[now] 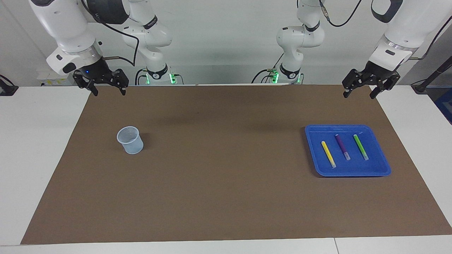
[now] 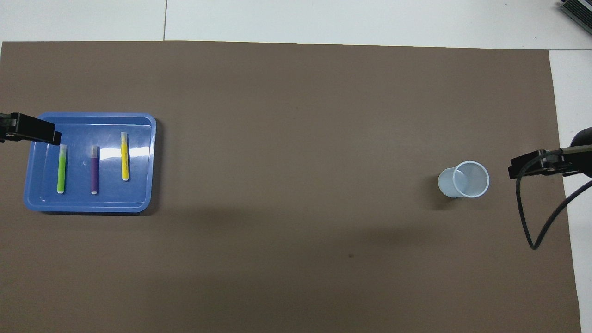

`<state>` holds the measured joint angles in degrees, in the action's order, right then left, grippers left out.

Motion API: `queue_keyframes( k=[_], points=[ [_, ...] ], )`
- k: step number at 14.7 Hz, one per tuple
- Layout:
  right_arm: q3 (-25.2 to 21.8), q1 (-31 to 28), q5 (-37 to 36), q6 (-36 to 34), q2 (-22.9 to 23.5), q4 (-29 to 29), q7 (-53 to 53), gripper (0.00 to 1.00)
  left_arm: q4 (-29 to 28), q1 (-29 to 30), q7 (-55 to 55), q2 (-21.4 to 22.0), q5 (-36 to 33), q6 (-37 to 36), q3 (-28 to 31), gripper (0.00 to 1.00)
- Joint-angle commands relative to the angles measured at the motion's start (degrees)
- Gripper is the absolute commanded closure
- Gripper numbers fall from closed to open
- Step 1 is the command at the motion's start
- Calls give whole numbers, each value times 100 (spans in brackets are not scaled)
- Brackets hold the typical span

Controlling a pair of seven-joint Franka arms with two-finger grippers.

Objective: Right arm passes pens to left for tray arrangement

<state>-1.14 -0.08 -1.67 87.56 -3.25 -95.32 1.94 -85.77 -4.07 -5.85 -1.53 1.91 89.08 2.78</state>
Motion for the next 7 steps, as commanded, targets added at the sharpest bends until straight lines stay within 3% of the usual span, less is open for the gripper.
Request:
queue_keyframes(
  k=[1,7],
  points=[
    [-158,25,61,-19,-70,-22,61,0,-229,-14,-180,197,2,101,47,0],
    [-176,25,61,-37,-18,13,69,0,-229,-32,-180,188,-147,127,47,0]
  ],
)
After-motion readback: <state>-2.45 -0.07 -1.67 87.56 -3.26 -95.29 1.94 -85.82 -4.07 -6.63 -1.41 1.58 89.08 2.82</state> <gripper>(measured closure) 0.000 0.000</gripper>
